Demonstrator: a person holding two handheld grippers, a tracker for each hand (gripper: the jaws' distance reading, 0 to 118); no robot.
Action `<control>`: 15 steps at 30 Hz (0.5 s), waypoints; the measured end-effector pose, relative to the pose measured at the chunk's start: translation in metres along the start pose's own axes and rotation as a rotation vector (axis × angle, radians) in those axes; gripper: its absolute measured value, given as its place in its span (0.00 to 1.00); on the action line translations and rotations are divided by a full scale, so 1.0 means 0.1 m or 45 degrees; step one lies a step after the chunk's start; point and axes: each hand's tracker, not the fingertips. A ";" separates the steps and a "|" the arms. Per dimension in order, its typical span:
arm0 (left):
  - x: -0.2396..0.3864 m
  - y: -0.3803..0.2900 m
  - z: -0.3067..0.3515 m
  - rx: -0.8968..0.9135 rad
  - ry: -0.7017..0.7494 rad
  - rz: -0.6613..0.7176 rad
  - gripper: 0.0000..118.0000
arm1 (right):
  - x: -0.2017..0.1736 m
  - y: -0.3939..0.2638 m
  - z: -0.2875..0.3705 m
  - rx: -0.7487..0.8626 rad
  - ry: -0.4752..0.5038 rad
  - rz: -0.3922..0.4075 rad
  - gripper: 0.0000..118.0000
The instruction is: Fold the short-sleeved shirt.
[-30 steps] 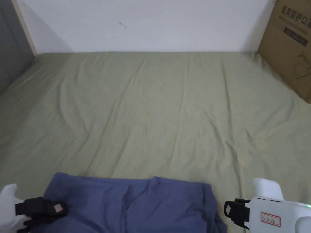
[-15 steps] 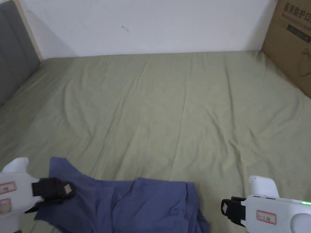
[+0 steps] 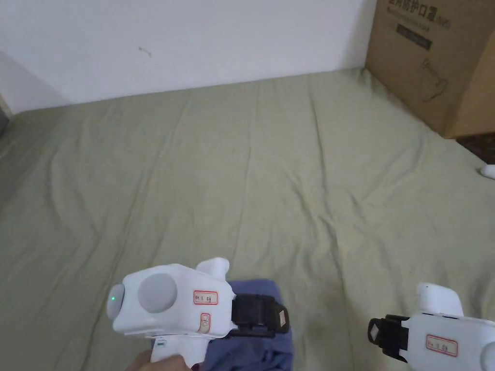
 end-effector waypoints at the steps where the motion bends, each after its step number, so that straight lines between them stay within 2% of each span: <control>1: -0.02 -0.01 0.04 0.029 0.000 0.032 0.92 | 0.04 0.01 0.03 0.005 0.000 -0.006 0.00; 3: -0.06 0.02 0.23 0.100 -0.018 0.045 0.90 | 0.10 0.01 0.07 0.017 -0.009 -0.014 0.00; 4: -0.11 0.01 0.33 0.127 -0.014 0.060 0.86 | 0.12 0.02 0.08 0.020 -0.016 -0.019 0.00; 5: -0.17 -0.01 0.44 0.167 -0.010 0.075 0.75 | 0.13 0.03 0.07 0.021 -0.019 -0.022 0.00; 6: -0.24 -0.04 0.57 0.217 0.001 0.083 0.52 | 0.14 0.03 0.07 0.023 -0.020 -0.023 0.00; 7: -0.30 -0.03 0.67 0.253 0.038 0.091 0.10 | 0.13 0.02 0.07 0.026 -0.021 -0.025 0.00; 8: -0.39 -0.06 0.74 0.270 0.083 0.105 0.01 | 0.13 0.02 0.06 0.029 -0.019 -0.026 0.00; 11: -0.60 -0.12 0.72 0.258 0.211 0.175 0.00 | 0.08 0.00 0.00 0.026 0.003 -0.026 0.00; 15: -0.60 -0.24 0.38 0.190 0.073 0.222 0.00 | 0.00 -0.03 -0.07 0.004 0.023 -0.003 0.00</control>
